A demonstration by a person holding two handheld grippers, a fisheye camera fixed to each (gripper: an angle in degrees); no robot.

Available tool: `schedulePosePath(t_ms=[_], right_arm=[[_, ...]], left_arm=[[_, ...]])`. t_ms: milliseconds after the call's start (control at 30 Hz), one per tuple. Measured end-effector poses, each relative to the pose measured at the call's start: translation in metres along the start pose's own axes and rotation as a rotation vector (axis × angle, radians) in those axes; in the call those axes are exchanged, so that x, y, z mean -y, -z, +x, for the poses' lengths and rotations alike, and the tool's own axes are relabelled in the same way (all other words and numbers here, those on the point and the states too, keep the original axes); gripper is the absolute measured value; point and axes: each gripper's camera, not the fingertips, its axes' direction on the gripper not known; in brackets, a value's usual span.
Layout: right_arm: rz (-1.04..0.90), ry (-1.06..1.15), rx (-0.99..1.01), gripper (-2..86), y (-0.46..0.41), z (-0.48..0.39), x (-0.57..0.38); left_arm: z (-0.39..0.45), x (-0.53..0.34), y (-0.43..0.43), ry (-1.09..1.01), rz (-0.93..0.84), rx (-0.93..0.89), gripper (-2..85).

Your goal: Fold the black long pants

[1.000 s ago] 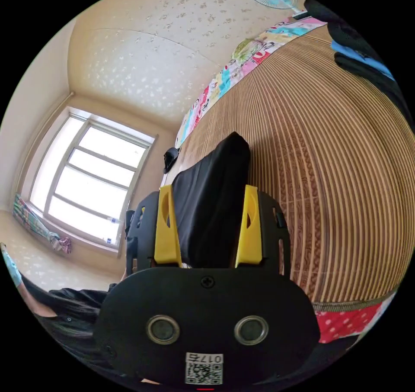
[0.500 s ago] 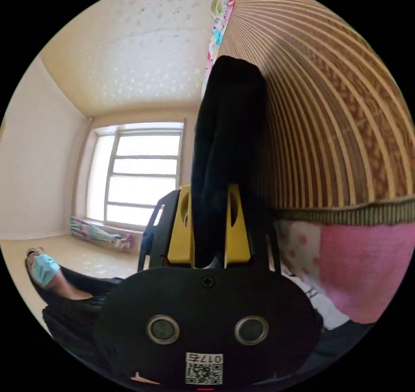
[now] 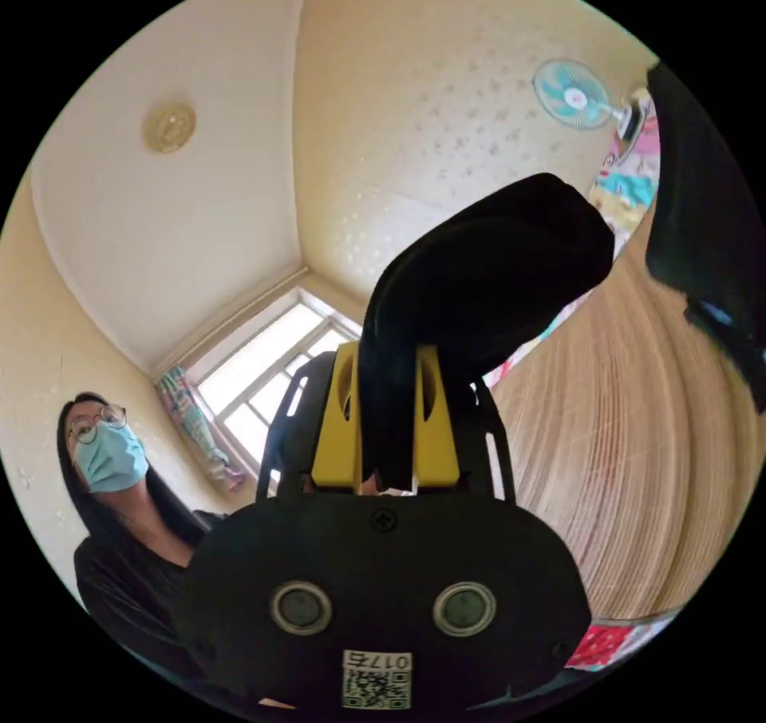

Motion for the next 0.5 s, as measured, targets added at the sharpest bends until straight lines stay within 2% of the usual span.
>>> schedulePosePath(t_ms=[133, 200, 233, 267, 300, 367, 433, 500], right_arm=[[0.214, 0.05, -0.32, 10.1, 0.053, -0.002, 0.062], [0.309, 0.017, -0.603, 10.9, 0.07, 0.031, 0.075], [0.316, -0.01, -0.689, 11.1, 0.071, 0.043, 0.075], [0.282, -0.122, -0.859, 11.5, 0.069, 0.07, 0.072], [0.189, -0.152, -0.999, 12.0, 0.06, 0.087, 0.065], [0.127, -0.023, -1.099, 12.5, 0.041, 0.082, 0.041], [0.148, 0.089, -1.198, 12.6, 0.022, 0.064, 0.005], [0.181, 0.22, -1.286, 13.1, -0.006, 0.05, -0.054]], left_arm=[[0.009, 0.078, -0.126, -0.057, -0.096, 0.084, 12.8], [-0.01, 0.095, -0.214, -0.088, -0.183, 0.255, 13.4], [-0.019, 0.093, -0.235, -0.086, -0.216, 0.297, 13.5], [-0.039, 0.081, -0.272, -0.071, -0.285, 0.376, 13.6], [-0.059, 0.062, -0.299, -0.048, -0.352, 0.447, 13.7], [-0.077, 0.026, -0.304, -0.039, -0.31, 0.471, 13.7], [-0.083, -0.01, -0.278, -0.055, -0.182, 0.39, 13.5], [-0.085, -0.059, -0.238, -0.073, -0.132, 0.421, 12.3]])
